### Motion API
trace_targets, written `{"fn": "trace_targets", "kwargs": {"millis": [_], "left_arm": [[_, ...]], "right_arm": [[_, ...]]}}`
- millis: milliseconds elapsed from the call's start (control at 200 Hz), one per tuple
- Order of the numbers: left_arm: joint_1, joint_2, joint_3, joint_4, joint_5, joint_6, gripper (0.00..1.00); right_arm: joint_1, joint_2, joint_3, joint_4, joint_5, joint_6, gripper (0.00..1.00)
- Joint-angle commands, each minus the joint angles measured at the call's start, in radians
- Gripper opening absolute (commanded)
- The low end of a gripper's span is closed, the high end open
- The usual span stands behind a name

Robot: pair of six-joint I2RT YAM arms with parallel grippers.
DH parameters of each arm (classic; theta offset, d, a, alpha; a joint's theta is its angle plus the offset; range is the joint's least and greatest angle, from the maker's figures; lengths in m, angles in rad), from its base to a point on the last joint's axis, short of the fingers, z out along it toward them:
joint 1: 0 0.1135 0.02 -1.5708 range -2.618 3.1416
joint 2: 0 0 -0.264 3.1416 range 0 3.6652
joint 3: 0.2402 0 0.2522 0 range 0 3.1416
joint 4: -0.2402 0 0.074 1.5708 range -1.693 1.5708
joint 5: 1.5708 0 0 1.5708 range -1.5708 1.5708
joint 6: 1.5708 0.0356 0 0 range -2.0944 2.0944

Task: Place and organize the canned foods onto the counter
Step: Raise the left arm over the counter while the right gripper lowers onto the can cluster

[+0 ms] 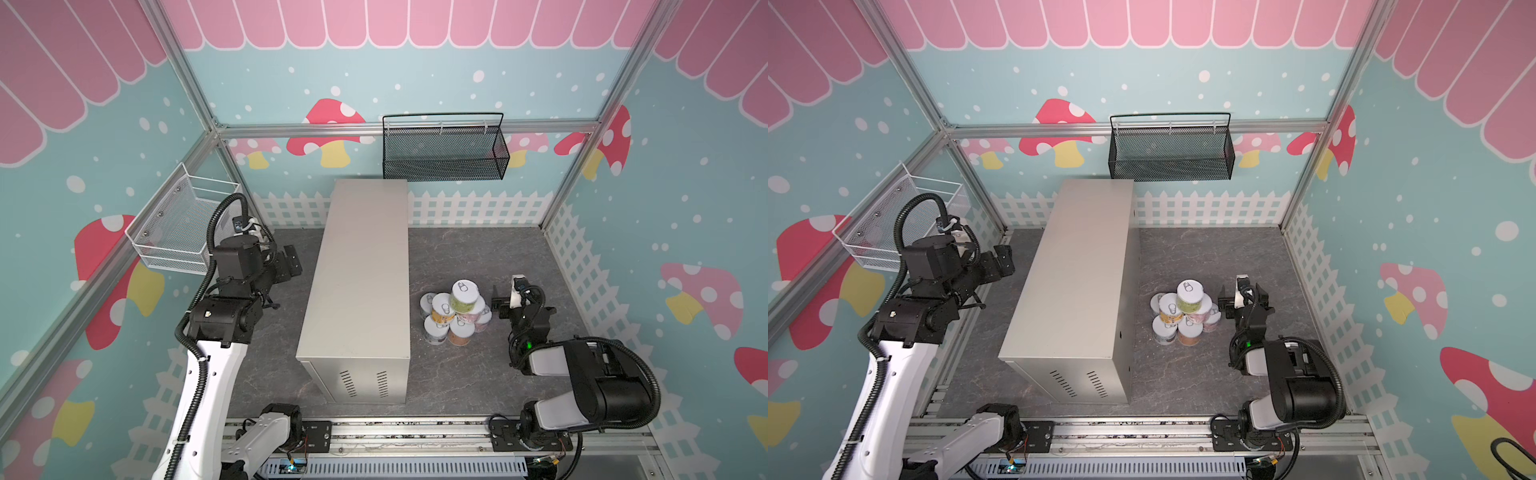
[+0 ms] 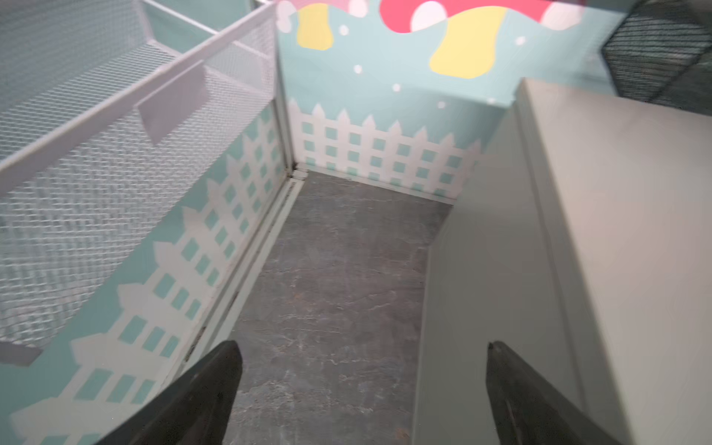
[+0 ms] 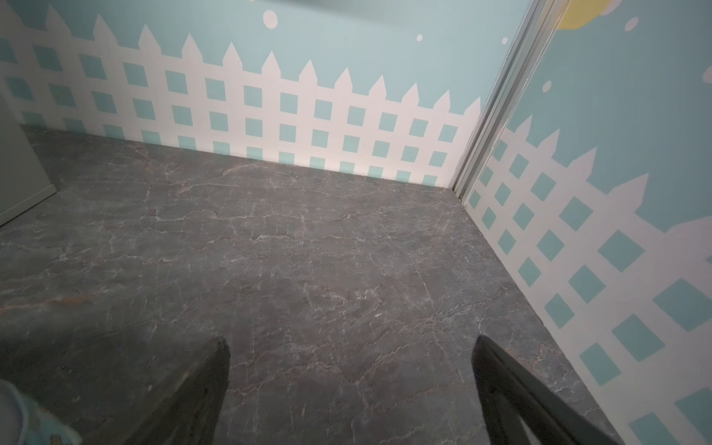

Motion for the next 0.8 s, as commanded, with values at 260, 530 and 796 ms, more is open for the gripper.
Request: {"fn": "trace_targets", "kwargs": {"millis": [260, 530, 796], "left_arm": [[-0.027, 0.124, 0.302, -0.209, 0.531, 0.025, 1.0], [-0.219, 0.204, 0.439, -0.245, 0.544, 0.043, 1.0], [-0.426, 0.246, 0.463, -0.274, 0.5, 0.11, 1.0]], "right_arm": [[-0.003, -0.25, 0.279, -0.79, 0.13, 0.175, 0.99], [-0.004, -0.46, 0.38, -1.096, -0.103, 0.168, 0.99], [0.004, -0.54, 0.487, -1.301, -0.312, 0.141, 1.0]]}}
